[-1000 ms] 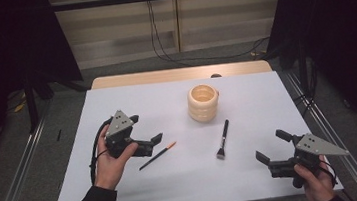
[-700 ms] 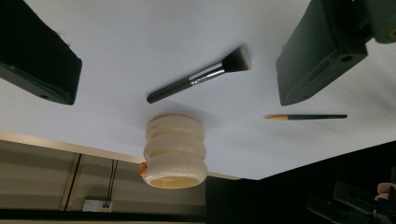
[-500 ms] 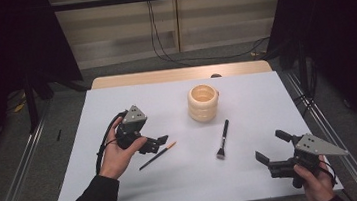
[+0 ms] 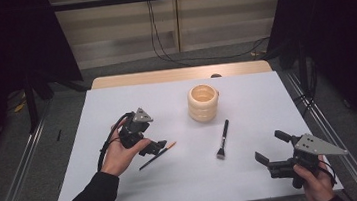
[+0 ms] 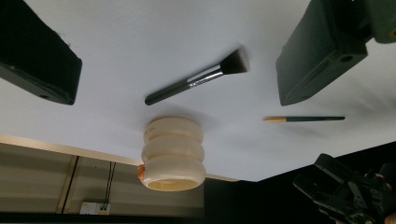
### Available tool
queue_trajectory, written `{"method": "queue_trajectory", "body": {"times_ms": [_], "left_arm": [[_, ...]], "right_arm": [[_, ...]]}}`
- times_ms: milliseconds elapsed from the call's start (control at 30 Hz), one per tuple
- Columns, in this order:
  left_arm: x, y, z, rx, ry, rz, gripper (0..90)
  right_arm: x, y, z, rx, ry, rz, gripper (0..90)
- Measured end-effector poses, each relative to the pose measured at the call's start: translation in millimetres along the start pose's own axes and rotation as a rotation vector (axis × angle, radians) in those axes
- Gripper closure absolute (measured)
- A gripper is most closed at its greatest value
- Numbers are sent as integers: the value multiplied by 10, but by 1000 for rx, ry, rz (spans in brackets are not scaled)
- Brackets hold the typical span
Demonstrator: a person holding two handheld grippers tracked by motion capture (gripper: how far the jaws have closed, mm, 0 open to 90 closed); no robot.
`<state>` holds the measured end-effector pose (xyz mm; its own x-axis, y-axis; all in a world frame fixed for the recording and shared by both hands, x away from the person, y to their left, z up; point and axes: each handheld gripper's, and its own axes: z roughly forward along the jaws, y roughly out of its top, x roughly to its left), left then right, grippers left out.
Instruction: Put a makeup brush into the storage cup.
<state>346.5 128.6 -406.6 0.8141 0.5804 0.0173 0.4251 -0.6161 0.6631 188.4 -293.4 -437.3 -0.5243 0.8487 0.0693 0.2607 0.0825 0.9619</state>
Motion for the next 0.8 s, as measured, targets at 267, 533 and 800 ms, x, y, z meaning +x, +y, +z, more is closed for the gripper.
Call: {"method": "queue_trajectory", "body": {"times_ms": [267, 533, 800], "left_arm": [[15, -24, 104, 102, -68, 76, 68], [13, -55, 217, 223, -99, 71, 96], [4, -72, 298, 317, -161, 43, 244]], "right_arm": [[-1, -5, 1, 10, -1, 2, 0], [1, -5, 0, 8, 1, -1, 0], [6, -2, -1, -1, 12, -14, 0]]}}
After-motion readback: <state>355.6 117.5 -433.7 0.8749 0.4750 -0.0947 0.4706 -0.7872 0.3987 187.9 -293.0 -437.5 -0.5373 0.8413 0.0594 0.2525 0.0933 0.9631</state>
